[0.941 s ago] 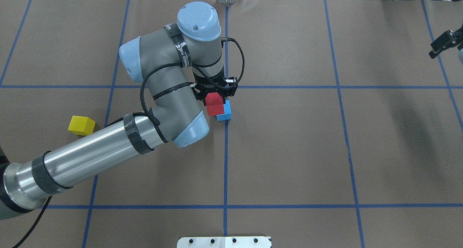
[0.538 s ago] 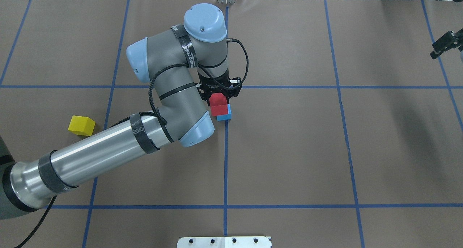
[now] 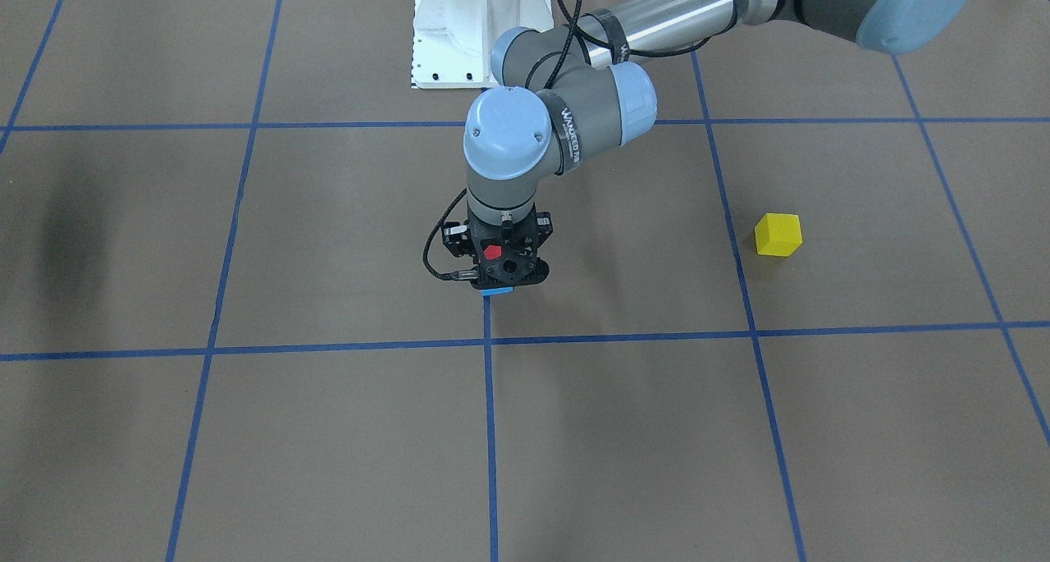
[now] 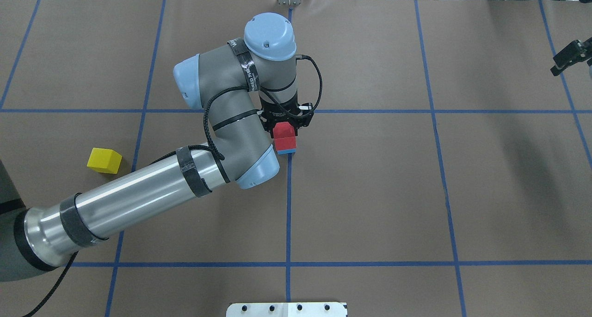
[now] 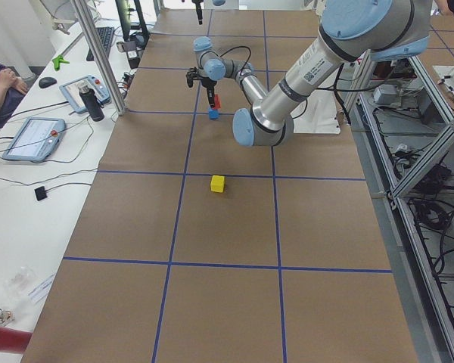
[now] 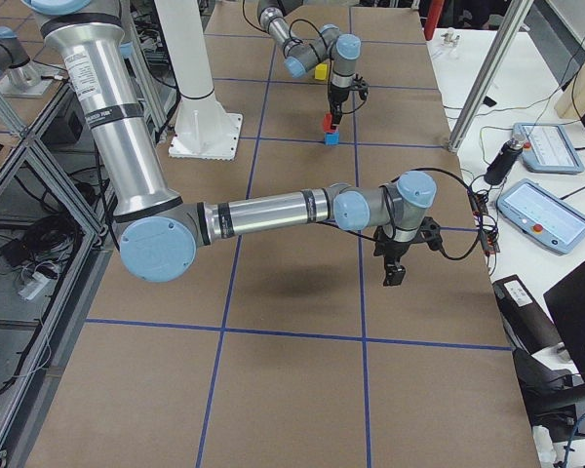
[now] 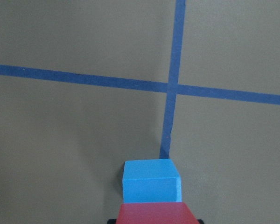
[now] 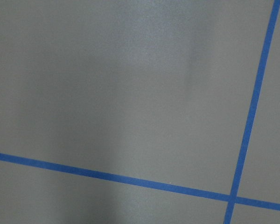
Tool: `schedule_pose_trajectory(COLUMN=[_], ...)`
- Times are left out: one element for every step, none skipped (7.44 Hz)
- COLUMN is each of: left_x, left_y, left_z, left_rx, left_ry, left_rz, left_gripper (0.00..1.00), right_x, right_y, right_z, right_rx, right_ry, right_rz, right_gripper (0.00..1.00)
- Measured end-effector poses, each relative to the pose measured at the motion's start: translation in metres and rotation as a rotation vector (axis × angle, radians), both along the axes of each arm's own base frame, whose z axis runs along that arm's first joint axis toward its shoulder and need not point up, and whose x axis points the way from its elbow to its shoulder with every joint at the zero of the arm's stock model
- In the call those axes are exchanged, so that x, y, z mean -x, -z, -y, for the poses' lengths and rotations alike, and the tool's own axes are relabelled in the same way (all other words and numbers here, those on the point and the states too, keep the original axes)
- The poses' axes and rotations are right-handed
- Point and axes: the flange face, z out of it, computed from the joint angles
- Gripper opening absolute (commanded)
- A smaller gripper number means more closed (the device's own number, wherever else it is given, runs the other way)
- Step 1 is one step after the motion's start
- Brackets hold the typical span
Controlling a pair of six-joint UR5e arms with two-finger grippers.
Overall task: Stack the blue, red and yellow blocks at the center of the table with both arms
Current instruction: 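Lower the red cube onto the blue cube and open the left gripper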
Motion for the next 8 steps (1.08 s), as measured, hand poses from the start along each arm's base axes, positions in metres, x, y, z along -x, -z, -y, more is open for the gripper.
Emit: schedule_pose_trajectory(left_x=[-0.0007,-0.0010,-0.0011,-0.0011,-0.0008,-0.0001,0.0003,0.0010], left_y=[-0.0006,-0.0007,-0.0008,-0.0009,-0.0009,-0.0007,-0.0005,0.0002], left_z=[0.0000,-0.0002,-0.0002,-0.0001,0.0002,0.0007,0.0010,0.0014], left_rx=[-0.001,-0.001,-0.001,-0.001,-0.001,-0.002,-0.002,-0.003], left_ry=[0.000,-0.001,-0.001,-0.001,-0.001,0.000,0.000,0.001], left_rz=[-0.001,-0.001,-0.001,-0.001,-0.001,-0.001,-0.001,-0.003], left_gripper=[0.11,0.19,0.21,0.21,0.21,0.21,0.21,0.22], right_x=[0.0000,0.0001,0.0001,0.0001,0.0002,0.0002,0.0002,0.0003], right_y=[0.0003,0.0005,0.0001,-0.0003,-0.0005,-0.0003,-0.0007,-0.0011], right_z=[0.0002,0.0004,0.0003,0.0001,-0.0001,-0.0001,-0.0004,-0.0006], right_rx=[0.000,0.000,0.001,0.002,0.002,0.002,0.002,0.003], right_ry=[0.000,0.000,0.000,0.000,0.000,0.000,0.000,0.001], right_rz=[0.000,0.000,0.000,0.000,0.000,0.000,-0.001,-0.001], right_gripper=[1.00,1.00,1.00,1.00,1.00,1.00,1.00,1.00])
